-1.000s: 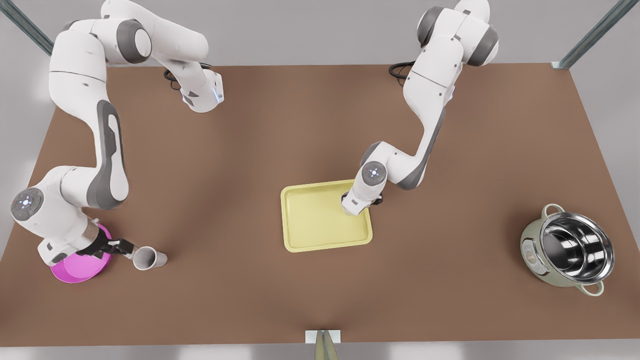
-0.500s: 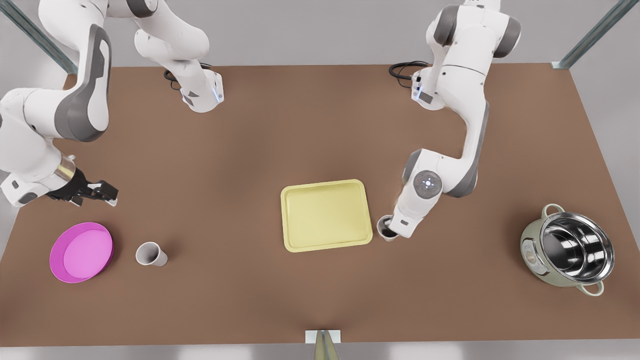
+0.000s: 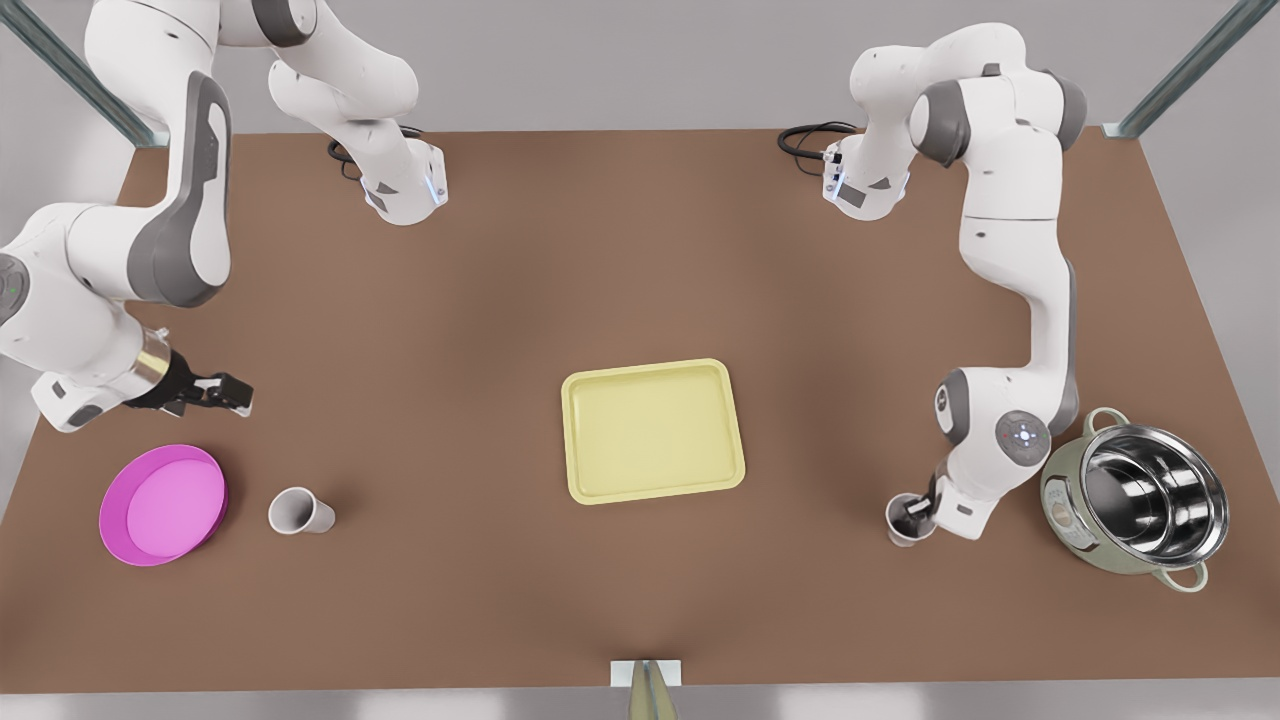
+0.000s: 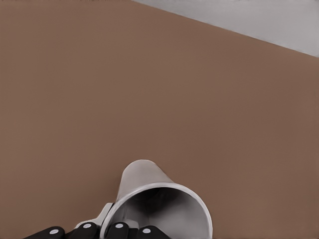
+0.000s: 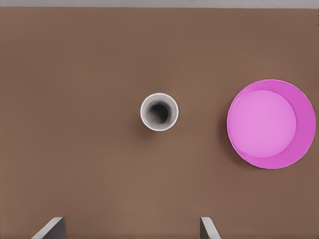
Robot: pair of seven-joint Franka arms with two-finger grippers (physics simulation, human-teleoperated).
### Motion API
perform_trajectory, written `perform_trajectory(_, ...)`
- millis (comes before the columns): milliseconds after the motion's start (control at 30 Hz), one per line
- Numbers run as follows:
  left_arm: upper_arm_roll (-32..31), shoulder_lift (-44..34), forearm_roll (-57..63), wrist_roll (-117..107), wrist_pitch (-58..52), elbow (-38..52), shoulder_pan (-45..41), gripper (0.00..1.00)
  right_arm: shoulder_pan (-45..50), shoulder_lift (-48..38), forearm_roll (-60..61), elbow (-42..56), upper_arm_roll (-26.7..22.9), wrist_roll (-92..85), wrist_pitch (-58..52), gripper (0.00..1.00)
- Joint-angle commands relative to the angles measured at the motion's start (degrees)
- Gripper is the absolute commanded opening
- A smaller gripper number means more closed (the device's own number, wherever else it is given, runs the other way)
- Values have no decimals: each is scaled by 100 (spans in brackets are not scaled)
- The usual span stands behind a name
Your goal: Use the left arm to pick up the white IKEA cup from the tray and place it on the middle-left position; use the right arm to pick up the white IKEA cup from the tray and place it on the middle-right position
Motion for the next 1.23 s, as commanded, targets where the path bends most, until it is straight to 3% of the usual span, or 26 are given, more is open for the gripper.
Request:
perform_trajectory(0,-10,-4,-420,1730,255,18,25,17,-47,-6,14,17,-22,-235,-3,100)
perform_trajectory(400,-106,119,-1265,2047,202,0,157,19,-30,-6,111,17,13,-217,-12,100)
perform_trajectory(433,-106,119,-1274,2056,202,0,157,46,-21,-6,111,17,22,-217,-12,100)
perform_trajectory(467,-106,119,-1282,2064,211,0,157,100,-12,-6,111,17,22,-208,-12,100)
perform_trajectory(667,-97,102,-1159,2117,194,0,139,100,-12,-6,120,17,22,-217,-21,100)
perform_trajectory(700,-62,-65,-993,2275,-236,0,139,100,-3,-6,120,17,22,-208,-21,100)
perform_trajectory(867,-141,-2631,141,1572,-3902,-140,86,100,-3,-6,120,17,22,-200,-29,100)
perform_trajectory(933,-159,-3766,492,1537,-3102,-1337,69,100,-4,-6,120,17,22,-200,-29,100)
perform_trajectory(1000,-212,-3335,449,1511,-3480,-589,69,100,-12,2,129,17,22,-200,-29,100)
perform_trajectory(1200,-212,-3326,388,1519,-3498,-589,60,100,14,2,120,26,22,-191,-21,100)
